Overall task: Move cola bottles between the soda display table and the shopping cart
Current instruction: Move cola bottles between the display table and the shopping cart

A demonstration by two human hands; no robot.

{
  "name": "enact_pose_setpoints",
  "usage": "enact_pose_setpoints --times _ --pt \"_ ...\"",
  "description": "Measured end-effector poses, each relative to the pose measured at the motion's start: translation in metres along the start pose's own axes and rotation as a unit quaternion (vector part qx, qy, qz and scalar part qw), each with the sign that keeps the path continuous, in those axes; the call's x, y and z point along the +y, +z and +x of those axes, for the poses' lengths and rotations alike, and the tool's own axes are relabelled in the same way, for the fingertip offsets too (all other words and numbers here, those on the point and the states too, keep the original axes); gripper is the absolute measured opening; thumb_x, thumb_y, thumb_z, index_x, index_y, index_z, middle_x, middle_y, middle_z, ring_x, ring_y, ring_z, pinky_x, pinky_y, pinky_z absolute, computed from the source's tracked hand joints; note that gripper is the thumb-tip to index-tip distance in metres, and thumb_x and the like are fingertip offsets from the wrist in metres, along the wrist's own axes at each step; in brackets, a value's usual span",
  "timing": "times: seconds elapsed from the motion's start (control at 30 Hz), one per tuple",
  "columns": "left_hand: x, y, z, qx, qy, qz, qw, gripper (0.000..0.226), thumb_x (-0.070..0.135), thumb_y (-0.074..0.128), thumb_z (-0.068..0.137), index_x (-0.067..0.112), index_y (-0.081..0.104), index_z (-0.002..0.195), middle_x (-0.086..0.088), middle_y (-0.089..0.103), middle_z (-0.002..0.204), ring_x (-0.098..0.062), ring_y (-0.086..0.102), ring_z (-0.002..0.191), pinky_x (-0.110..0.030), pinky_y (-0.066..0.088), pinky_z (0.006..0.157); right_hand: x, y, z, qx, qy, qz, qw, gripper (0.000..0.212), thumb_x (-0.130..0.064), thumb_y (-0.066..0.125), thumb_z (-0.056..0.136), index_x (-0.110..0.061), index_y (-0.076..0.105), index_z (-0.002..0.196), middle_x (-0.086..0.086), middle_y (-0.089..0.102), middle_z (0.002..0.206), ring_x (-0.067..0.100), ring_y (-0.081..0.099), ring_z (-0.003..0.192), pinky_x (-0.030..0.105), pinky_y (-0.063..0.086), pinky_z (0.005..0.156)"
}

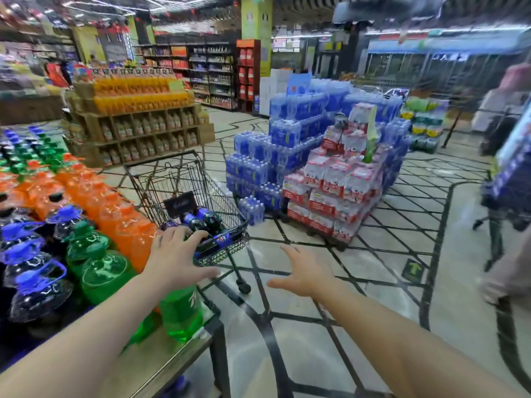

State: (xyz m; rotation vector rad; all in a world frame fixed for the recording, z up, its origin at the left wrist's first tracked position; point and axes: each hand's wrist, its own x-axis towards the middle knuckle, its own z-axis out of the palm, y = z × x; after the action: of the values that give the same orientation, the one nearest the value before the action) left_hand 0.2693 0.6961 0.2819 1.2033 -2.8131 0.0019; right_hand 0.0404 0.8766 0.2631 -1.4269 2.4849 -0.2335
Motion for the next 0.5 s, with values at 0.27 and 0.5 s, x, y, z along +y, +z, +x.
enact_pose_setpoints --times 0.27,0.5 --pt "0.008 0.009 0.133 -0.064 0.008 0.003 0.998 0.099 0.091 0.058 0.076 0.041 0.035 0.158 -0.002 0.04 0.156 -0.028 0.03 0.149 -0.048 0.024 0.122 0.018 -0.016 0.124 -0.005 0.003 -0.021 1.0 0.105 -0.073 0.068 0.081 -0.03 0.02 0.162 0.002 0.034 0.163 0.026 0.03 0.149 0.046 0.039 0.115" --pt "-0.007 0.02 0.231 -0.101 0.001 -0.006 0.995 0.101 0.093 0.057 0.074 0.042 0.035 0.158 -0.001 0.04 0.155 -0.026 0.029 0.15 -0.047 0.022 0.124 0.024 -0.028 0.234 -0.012 -0.006 -0.044 0.999 0.105 -0.077 0.065 0.08 -0.029 0.021 0.162 0.004 0.032 0.164 0.027 0.031 0.149 0.049 0.041 0.115"
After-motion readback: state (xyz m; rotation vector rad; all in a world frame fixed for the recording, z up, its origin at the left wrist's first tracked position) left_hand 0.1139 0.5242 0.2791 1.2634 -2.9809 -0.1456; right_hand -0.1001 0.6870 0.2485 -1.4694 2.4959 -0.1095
